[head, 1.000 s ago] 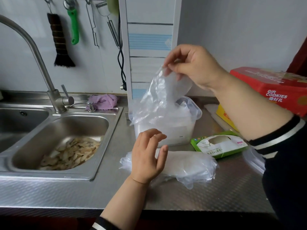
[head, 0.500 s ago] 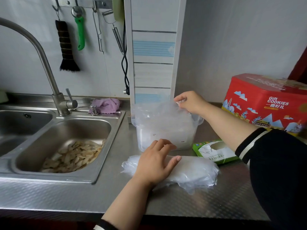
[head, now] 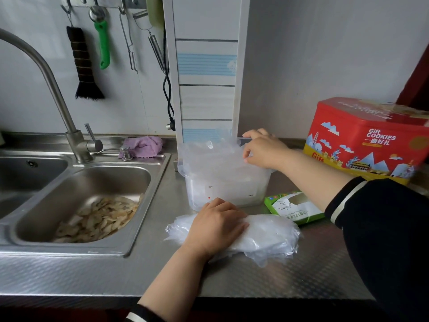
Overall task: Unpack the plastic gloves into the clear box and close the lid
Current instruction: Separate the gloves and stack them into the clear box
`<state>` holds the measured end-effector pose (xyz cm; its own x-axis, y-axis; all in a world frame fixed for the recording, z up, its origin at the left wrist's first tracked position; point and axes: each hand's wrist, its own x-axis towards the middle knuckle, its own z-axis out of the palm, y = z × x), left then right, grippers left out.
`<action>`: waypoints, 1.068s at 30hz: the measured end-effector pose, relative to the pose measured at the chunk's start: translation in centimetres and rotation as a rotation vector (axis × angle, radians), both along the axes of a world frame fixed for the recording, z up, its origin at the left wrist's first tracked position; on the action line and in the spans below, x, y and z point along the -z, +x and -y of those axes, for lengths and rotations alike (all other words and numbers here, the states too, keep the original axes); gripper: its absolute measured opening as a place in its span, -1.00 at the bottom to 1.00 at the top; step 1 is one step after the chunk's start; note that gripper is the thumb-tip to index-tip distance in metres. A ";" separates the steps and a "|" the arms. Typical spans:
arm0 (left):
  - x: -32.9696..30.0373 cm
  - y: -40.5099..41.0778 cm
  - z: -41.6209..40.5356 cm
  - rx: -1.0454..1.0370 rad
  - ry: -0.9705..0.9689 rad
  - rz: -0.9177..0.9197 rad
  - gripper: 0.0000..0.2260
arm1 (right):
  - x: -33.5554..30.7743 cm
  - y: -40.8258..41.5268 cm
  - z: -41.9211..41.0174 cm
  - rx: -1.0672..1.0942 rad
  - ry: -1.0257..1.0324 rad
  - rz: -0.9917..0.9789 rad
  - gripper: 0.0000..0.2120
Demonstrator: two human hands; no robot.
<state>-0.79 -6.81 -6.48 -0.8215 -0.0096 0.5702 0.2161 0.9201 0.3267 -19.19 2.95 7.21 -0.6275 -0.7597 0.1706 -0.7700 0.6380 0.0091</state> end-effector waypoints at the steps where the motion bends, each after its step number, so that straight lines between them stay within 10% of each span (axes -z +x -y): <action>1: 0.1 0.0 0.1 0.002 0.000 -0.023 -0.80 | -0.1 0.0 -0.1 -0.007 -0.017 -0.013 -0.87; 9: -0.8 0.3 -0.2 -0.100 0.129 -0.277 -0.82 | 0.3 4.1 -3.7 -0.389 -0.802 -0.203 -0.80; 21: -1.7 1.0 -0.2 -0.266 0.170 -0.619 -0.88 | -0.7 9.1 -6.3 0.208 -0.097 1.018 -0.02; 26: -1.7 1.1 0.0 -0.269 0.068 -0.629 -0.98 | -1.3 9.1 -5.4 0.179 -0.255 1.183 -0.06; 32: -1.8 1.3 -0.1 -0.243 0.060 -0.663 -0.90 | -1.6 8.5 -3.4 0.091 -0.401 0.825 -0.74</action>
